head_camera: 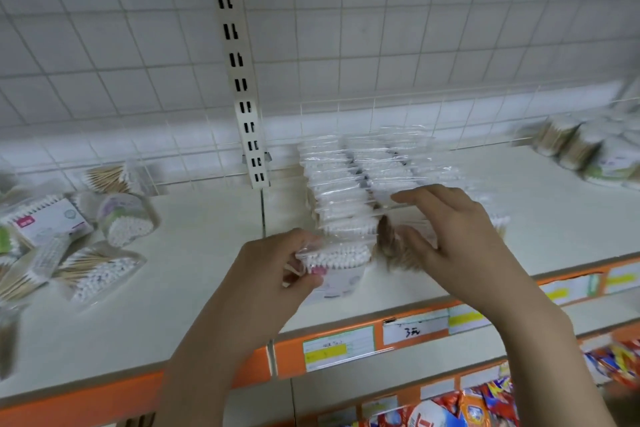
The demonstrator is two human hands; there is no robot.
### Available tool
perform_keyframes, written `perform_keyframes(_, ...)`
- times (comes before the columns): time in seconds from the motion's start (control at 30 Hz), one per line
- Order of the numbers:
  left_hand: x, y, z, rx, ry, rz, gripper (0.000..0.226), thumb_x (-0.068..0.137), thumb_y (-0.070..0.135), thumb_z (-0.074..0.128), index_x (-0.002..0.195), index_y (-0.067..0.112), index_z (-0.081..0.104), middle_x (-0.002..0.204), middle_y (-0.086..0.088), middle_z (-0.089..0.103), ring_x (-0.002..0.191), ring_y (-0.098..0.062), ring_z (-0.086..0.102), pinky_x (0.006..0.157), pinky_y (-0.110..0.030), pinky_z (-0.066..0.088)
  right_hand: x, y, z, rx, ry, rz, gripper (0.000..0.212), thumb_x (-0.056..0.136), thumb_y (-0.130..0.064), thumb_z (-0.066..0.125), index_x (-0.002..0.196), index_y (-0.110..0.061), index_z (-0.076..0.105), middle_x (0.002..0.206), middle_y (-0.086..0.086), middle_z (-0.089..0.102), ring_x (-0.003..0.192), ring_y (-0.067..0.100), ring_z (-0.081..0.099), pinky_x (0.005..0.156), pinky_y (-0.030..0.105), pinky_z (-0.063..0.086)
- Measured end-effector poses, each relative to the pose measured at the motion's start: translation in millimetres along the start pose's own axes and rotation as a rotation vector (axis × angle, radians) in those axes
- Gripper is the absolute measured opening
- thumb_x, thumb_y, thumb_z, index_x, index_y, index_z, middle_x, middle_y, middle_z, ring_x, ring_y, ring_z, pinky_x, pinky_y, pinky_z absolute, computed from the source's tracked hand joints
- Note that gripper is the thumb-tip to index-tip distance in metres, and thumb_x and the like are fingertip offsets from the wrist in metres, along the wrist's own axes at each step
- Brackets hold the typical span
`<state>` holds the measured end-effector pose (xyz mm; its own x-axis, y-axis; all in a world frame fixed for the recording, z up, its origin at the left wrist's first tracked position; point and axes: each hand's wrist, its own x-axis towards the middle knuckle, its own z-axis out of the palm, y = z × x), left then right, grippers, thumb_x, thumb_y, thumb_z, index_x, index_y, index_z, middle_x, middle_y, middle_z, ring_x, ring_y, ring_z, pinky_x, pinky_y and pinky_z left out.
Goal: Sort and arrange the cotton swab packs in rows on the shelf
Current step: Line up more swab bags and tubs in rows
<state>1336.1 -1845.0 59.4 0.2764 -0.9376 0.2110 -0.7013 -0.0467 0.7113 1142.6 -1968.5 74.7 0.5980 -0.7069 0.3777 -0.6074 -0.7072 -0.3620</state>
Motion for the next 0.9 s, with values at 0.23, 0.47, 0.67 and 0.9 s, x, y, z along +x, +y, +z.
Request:
perform_keyframes(0.23, 14, 9, 37, 0.057, 0.02, 0.032, 0.029, 0.08, 0.017, 0.07, 0.103, 0.032, 0.061, 0.096, 0.02, 0.057, 0.081, 0.002, 0.058, 0.079, -0.02, 0.051, -17, 22, -11, 0.01, 0.022, 0.028, 0.032, 0.086, -0.018, 0.063, 0.118, -0.019, 0.06, 0.113, -0.001, 0.061, 0.111, 0.024, 0.052, 0.092, 0.045, 0.042)
perform_keyframes(0.47, 18, 12, 48, 0.301, 0.162, 0.017, 0.034, 0.081, 0.021, 0.067, 0.112, 0.019, 0.054, 0.1, 0.005, 0.058, 0.091, -0.015, 0.055, 0.078, -0.026, 0.043, -20, 29, -13, -0.007, 0.026, -0.006, 0.03, 0.085, -0.015, 0.064, 0.115, -0.016, 0.062, 0.11, -0.001, 0.063, 0.106, 0.026, 0.054, 0.087, 0.044, 0.044)
perform_keyframes(0.67, 17, 17, 54, 0.498, 0.253, 0.034, 0.041, 0.061, 0.015, 0.084, 0.096, 0.008, 0.065, 0.101, -0.012, 0.053, 0.087, -0.032, 0.053, 0.075, -0.04, 0.045, -20, 30, -11, 0.011, 0.006, -0.005, 0.031, 0.087, -0.017, 0.062, 0.118, -0.018, 0.061, 0.112, -0.002, 0.062, 0.109, 0.024, 0.052, 0.09, 0.043, 0.042)
perform_keyframes(0.9, 14, 19, 56, 0.514, 0.291, 0.029, 0.046, 0.061, 0.019, 0.085, 0.101, 0.011, 0.064, 0.107, -0.011, 0.053, 0.097, -0.033, 0.051, 0.077, -0.041, 0.043, -17, 23, -8, 0.021, -0.02, -0.032, 0.031, 0.087, -0.015, 0.061, 0.118, -0.016, 0.061, 0.113, 0.001, 0.062, 0.11, 0.025, 0.052, 0.091, 0.044, 0.042)
